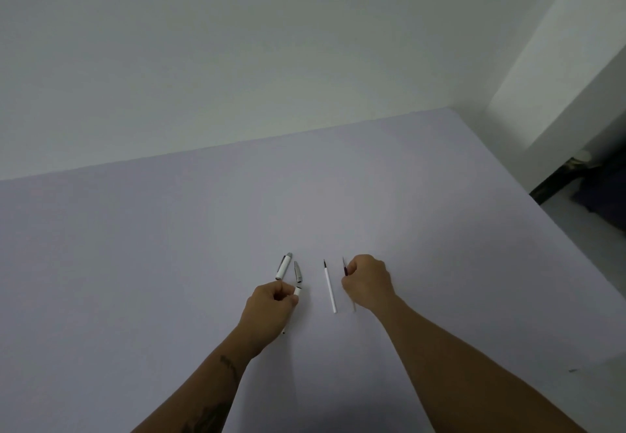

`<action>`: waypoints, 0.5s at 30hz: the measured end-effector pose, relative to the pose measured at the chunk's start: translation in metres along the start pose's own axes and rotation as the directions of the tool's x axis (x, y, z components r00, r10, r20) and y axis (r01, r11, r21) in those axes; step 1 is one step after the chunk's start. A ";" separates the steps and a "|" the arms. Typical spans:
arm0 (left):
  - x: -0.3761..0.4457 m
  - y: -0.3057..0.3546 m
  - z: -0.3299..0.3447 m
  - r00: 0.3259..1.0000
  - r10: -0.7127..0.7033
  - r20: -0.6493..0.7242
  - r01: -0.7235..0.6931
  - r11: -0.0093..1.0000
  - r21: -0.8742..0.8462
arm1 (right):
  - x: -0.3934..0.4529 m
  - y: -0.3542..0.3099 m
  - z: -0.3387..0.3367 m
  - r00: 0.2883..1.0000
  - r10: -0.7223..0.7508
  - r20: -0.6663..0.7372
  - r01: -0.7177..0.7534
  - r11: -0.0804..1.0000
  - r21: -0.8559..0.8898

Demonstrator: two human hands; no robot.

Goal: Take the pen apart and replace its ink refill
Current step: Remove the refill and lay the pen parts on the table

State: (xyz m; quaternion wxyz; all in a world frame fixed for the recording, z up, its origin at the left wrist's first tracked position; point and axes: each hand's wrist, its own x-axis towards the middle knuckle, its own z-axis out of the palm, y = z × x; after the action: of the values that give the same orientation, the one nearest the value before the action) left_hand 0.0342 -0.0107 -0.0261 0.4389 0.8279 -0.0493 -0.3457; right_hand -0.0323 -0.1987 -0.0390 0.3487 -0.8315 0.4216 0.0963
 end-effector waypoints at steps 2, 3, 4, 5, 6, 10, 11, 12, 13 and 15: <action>0.002 -0.002 0.001 1.000 -0.015 0.000 0.015 1.000 0.006 | 0.003 -0.001 0.004 1.000 -0.017 -0.007 0.017 0.999 -0.040; 0.003 -0.002 0.002 1.000 -0.023 -0.001 0.024 1.000 0.012 | 0.004 -0.001 0.005 1.000 -0.026 -0.009 0.026 0.998 -0.050; 0.004 -0.003 0.002 1.000 -0.030 0.001 0.030 0.999 0.021 | 0.005 -0.001 0.007 0.999 -0.036 -0.012 0.035 0.998 -0.056; 0.005 -0.004 0.002 0.999 -0.036 0.002 0.036 0.999 0.031 | 0.005 -0.001 0.009 0.999 -0.047 -0.013 0.046 0.997 -0.063; 0.005 -0.005 0.002 0.999 -0.041 0.004 0.041 0.998 0.040 | 0.006 -0.001 0.009 0.998 -0.059 -0.012 0.058 0.996 -0.071; 0.007 -0.008 -0.001 0.999 -0.047 0.002 0.047 0.997 0.057 | 0.005 0.001 0.009 0.997 -0.071 -0.019 0.070 0.995 -0.078; 0.007 -0.008 -0.001 0.999 -0.049 0.001 0.049 0.998 0.051 | 0.004 0.001 0.008 0.997 -0.077 -0.026 0.075 0.994 -0.078; 0.007 -0.008 -0.002 0.999 -0.052 0.000 0.052 0.998 0.041 | 0.003 0.001 0.008 0.995 -0.090 -0.035 0.087 0.993 -0.081; 0.007 -0.008 -0.002 0.998 -0.056 0.001 0.055 0.998 0.031 | 0.001 0.000 0.007 0.993 -0.107 -0.043 0.103 0.991 -0.085; 0.006 -0.009 -0.004 0.998 -0.059 0.008 0.059 0.998 0.011 | -0.004 -0.005 0.008 0.987 -0.154 -0.040 0.150 0.983 -0.102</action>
State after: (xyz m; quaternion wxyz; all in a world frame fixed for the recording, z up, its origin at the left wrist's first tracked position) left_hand 0.0394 -0.0043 -0.0345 0.4236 0.8300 -0.0284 -0.3616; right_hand -0.0301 -0.1884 -0.0405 0.3033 -0.8796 0.3598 0.0702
